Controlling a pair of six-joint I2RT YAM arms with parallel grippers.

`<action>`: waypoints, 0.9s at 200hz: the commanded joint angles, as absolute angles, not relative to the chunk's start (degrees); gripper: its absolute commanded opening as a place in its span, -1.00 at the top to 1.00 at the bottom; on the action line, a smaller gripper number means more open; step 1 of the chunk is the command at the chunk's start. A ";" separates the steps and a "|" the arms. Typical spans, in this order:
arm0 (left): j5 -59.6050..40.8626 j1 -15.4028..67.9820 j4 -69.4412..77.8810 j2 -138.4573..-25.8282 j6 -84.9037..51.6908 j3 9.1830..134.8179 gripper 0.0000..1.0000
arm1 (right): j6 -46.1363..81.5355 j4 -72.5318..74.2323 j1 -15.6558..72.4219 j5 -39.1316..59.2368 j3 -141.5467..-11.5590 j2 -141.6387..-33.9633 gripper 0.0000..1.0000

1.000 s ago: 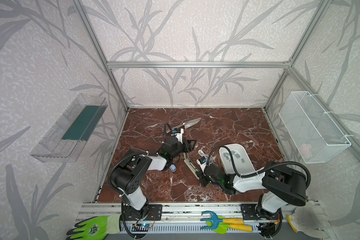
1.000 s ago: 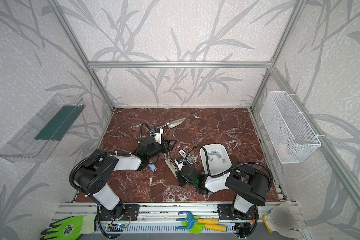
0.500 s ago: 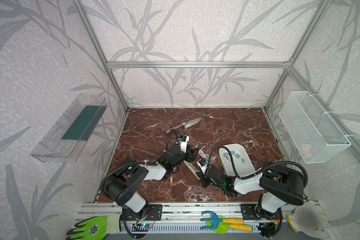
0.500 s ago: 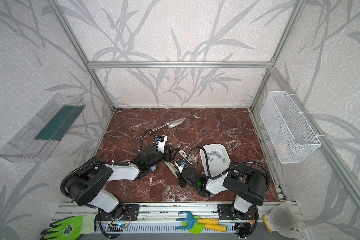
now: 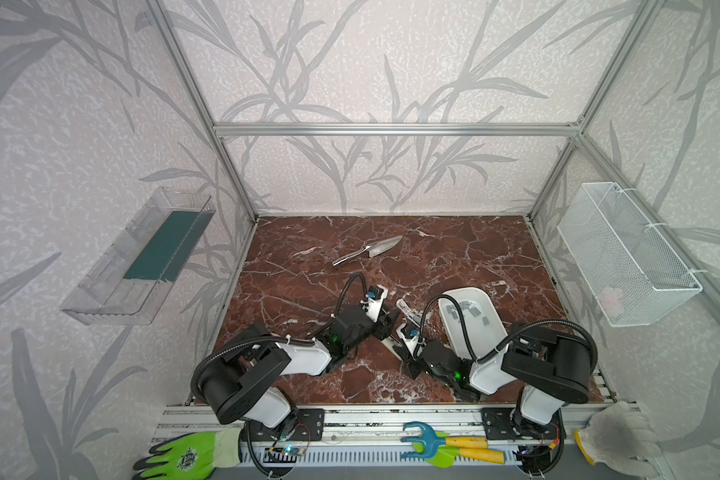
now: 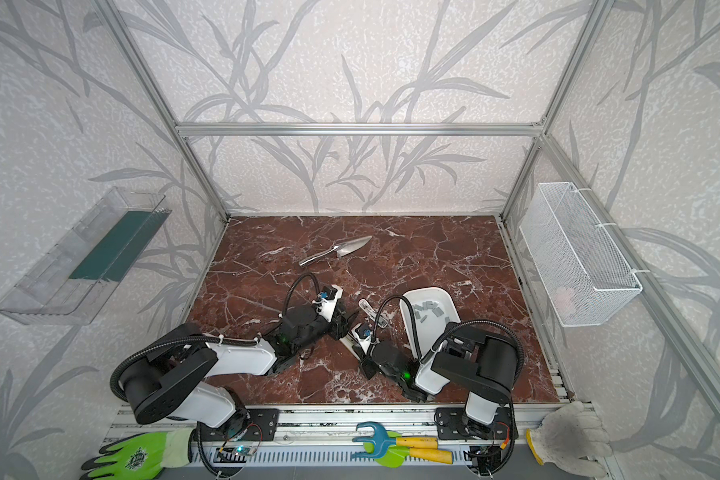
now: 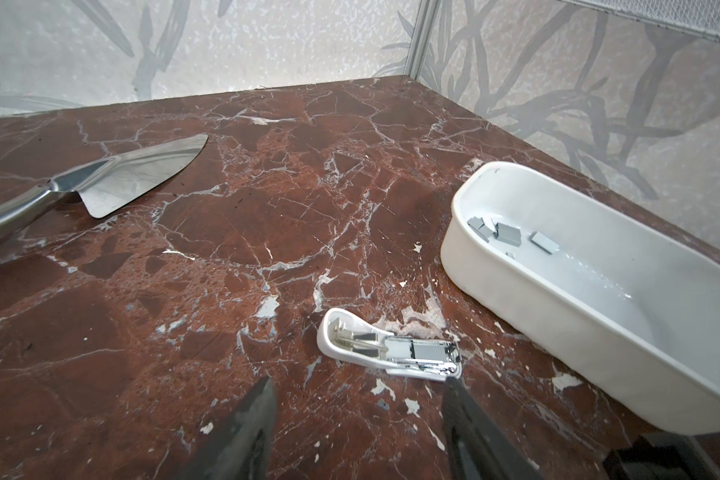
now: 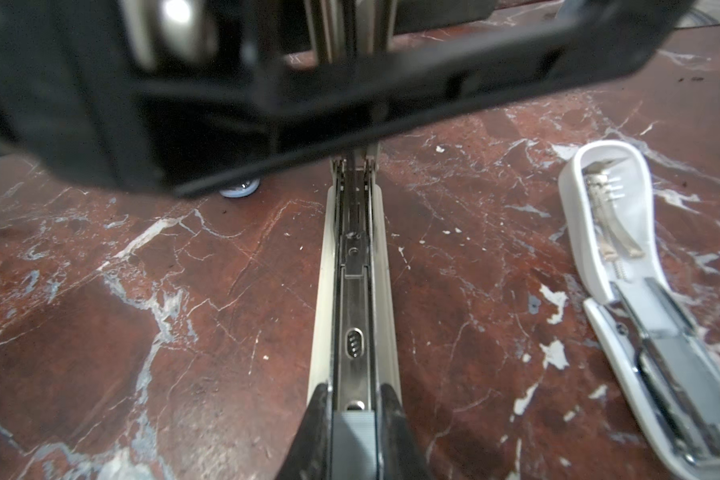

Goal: Load the staples into the stapler

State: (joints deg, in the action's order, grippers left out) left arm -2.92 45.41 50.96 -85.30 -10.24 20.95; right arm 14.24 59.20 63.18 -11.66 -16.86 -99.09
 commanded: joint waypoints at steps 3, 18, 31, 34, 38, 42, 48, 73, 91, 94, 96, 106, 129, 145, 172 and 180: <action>-1.02 46.36 50.85 -83.06 -7.76 19.83 -0.37 | 14.11 55.20 63.11 -12.32 -15.47 -101.20 1.00; -0.10 46.43 49.18 -82.39 -7.08 19.97 -0.37 | 14.08 55.33 63.11 -12.30 -15.55 -101.33 1.00; -0.38 46.41 48.54 -82.18 -6.85 20.04 -0.37 | 14.17 55.29 63.11 -12.30 -15.64 -101.35 1.00; -0.54 46.43 48.46 -82.06 -6.72 20.04 -0.37 | 14.17 55.28 63.11 -12.26 -15.58 -101.41 1.00; -0.81 46.44 48.42 -82.04 -6.72 20.00 -0.38 | 14.22 55.36 63.11 -12.22 -15.56 -101.39 1.00; -1.00 46.41 48.51 -82.08 -6.70 19.92 -0.38 | 14.23 55.51 63.12 -12.22 -15.48 -101.42 1.00; -1.33 46.50 48.54 -82.17 -6.57 19.90 -0.40 | 14.26 55.76 63.11 -12.22 -15.38 -101.40 1.00; -3.33 46.58 48.88 -82.94 -5.55 19.60 -0.51 | 14.39 56.49 63.15 -12.22 -15.03 -101.52 0.98; -4.43 46.69 49.04 -83.38 -4.89 19.45 -0.61 | 14.42 56.51 63.13 -12.22 -15.04 -101.41 0.95; -4.62 46.73 49.12 -83.39 -4.77 19.38 -0.62 | 14.41 56.58 63.11 -12.22 -15.03 -101.36 0.94; -4.71 46.73 49.13 -83.40 -4.71 19.35 -0.63 | 14.48 56.60 63.17 -12.26 -15.03 -101.36 0.94; -5.41 46.67 49.13 -83.28 -4.44 19.22 -0.69 | 14.62 56.86 63.11 -12.30 -14.97 -101.26 0.91; -7.59 46.67 47.90 -83.03 -3.14 19.30 -0.81 | 14.90 57.39 63.12 -12.66 -14.35 -100.67 0.86; -8.08 46.67 46.86 -83.22 -2.30 19.41 -0.89 | 14.85 57.23 63.11 -12.66 -14.33 -100.11 0.85; -9.43 46.67 46.72 -84.11 -1.23 19.36 -0.99 | 14.87 57.00 63.05 -12.48 -14.16 -99.53 0.76; -9.49 46.67 46.82 -84.26 -1.00 19.32 -0.99 | 14.95 56.95 63.11 -12.48 -14.06 -99.28 0.68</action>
